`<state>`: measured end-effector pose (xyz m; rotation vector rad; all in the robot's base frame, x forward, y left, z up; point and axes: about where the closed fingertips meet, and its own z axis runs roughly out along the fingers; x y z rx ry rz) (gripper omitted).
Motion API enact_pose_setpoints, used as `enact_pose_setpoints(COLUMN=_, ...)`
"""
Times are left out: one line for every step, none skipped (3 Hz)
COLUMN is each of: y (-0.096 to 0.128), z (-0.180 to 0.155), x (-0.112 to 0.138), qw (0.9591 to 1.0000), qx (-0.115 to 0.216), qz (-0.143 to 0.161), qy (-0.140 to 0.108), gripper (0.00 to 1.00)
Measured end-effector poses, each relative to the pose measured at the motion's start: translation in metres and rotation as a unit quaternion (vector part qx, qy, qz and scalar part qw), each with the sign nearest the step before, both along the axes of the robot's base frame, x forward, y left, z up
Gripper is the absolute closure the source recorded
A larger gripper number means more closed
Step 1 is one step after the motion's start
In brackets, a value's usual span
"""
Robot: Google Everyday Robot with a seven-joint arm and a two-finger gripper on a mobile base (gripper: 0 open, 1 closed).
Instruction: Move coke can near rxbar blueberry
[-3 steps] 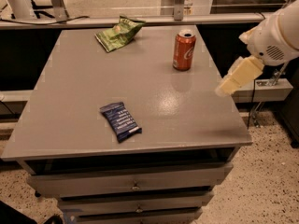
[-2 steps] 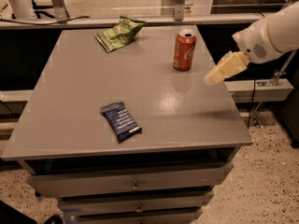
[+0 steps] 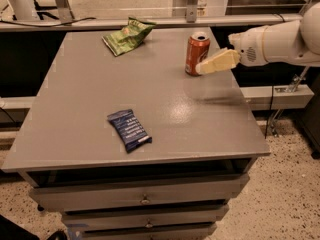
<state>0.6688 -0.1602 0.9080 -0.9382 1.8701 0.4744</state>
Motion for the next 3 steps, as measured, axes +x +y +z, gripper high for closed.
enact_pose_setpoints(y=0.029, z=-0.001, x=0.024, qw=0.9971, qx=0.069, qz=0.015, qy=-0.029, gripper=0.00)
enact_pose_setpoints(y=0.055, z=-0.005, x=0.042, qw=0.9919, qx=0.107, qz=0.036, qy=-0.057, gripper=0.00)
enact_pose_setpoints(y=0.065, z=-0.017, x=0.055, qw=0.9891, qx=0.117, qz=0.047, qy=-0.075, gripper=0.24)
